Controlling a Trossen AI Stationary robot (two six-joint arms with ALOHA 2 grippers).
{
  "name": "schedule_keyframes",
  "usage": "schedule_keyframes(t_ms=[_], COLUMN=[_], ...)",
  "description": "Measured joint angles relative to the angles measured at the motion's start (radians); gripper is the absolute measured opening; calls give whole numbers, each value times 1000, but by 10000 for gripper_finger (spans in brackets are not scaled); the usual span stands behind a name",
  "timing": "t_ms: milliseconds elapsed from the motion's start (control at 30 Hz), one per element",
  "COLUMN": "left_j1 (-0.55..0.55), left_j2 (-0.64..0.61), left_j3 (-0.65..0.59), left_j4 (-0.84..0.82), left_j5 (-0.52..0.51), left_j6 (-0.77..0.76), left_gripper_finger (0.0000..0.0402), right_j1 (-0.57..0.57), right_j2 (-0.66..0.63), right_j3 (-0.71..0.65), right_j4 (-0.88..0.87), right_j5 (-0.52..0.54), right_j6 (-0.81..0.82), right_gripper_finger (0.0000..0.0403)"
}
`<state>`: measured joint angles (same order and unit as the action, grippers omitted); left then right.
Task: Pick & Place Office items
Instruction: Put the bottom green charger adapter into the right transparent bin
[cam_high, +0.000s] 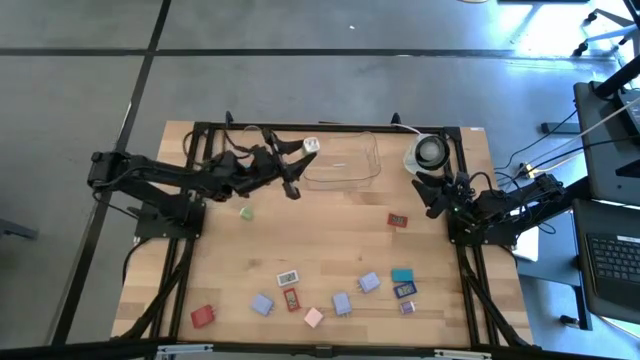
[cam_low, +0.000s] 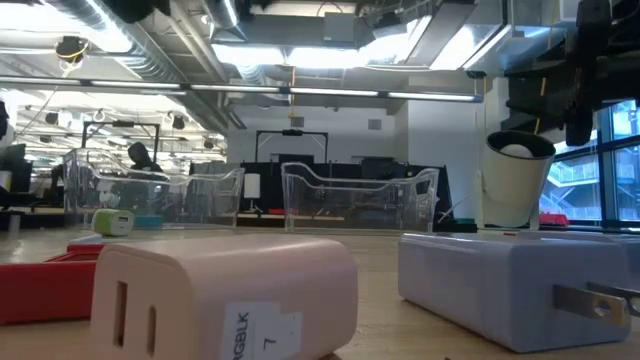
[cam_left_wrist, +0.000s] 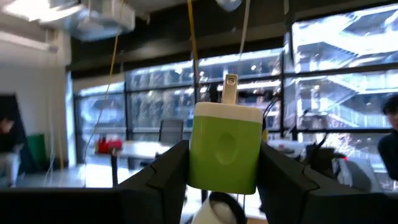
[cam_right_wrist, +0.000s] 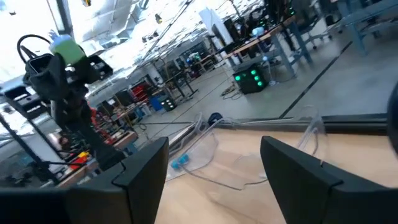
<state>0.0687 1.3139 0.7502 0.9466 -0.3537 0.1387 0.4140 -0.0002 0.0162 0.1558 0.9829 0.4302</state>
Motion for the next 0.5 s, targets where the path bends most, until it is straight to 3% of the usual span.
schedule_keyframes(t_ms=[233, 333, 500], left_j1=[92, 125, 172], left_j2=[210, 308, 440], left_j3=[39, 115, 321], left_j4=[-14, -34, -392], left_j5=[-28, 23, 158], left_j6=[-267, -304, -312], left_gripper_finger=[153, 157, 154], right_j1=[-27, -44, -67], right_j2=[0, 0, 0], right_j3=[0, 0, 0], right_j4=[-1, -2, -8], right_j5=[8, 33, 42], right_j6=[0, 2, 3], right_gripper_finger=[258, 258, 258])
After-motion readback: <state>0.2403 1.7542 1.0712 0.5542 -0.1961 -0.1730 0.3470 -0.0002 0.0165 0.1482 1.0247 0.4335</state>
